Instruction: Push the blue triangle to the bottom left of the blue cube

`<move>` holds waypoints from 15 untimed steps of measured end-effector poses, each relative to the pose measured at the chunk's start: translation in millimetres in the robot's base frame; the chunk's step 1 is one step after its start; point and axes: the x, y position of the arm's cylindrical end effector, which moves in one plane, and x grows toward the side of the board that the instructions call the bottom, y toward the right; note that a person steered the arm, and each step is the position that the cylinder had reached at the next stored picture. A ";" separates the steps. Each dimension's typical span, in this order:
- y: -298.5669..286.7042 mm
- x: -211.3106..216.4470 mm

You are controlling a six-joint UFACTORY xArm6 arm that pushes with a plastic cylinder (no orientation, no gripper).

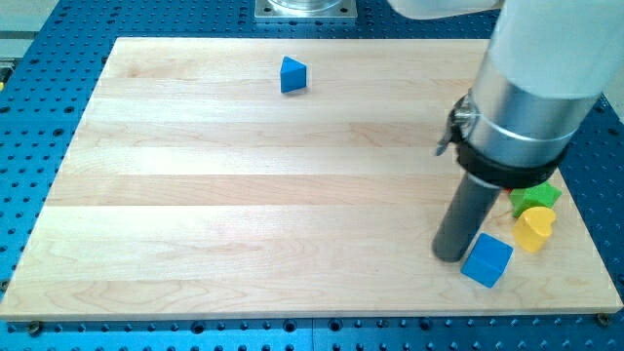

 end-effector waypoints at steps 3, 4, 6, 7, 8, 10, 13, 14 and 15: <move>-157.8 -74.3; -174.5 -162.4; -258.2 -241.2; -232.4 -198.3; -170.0 -103.7; -280.3 -190.9; -153.9 -282.8; -110.2 -245.2; -129.1 -283.9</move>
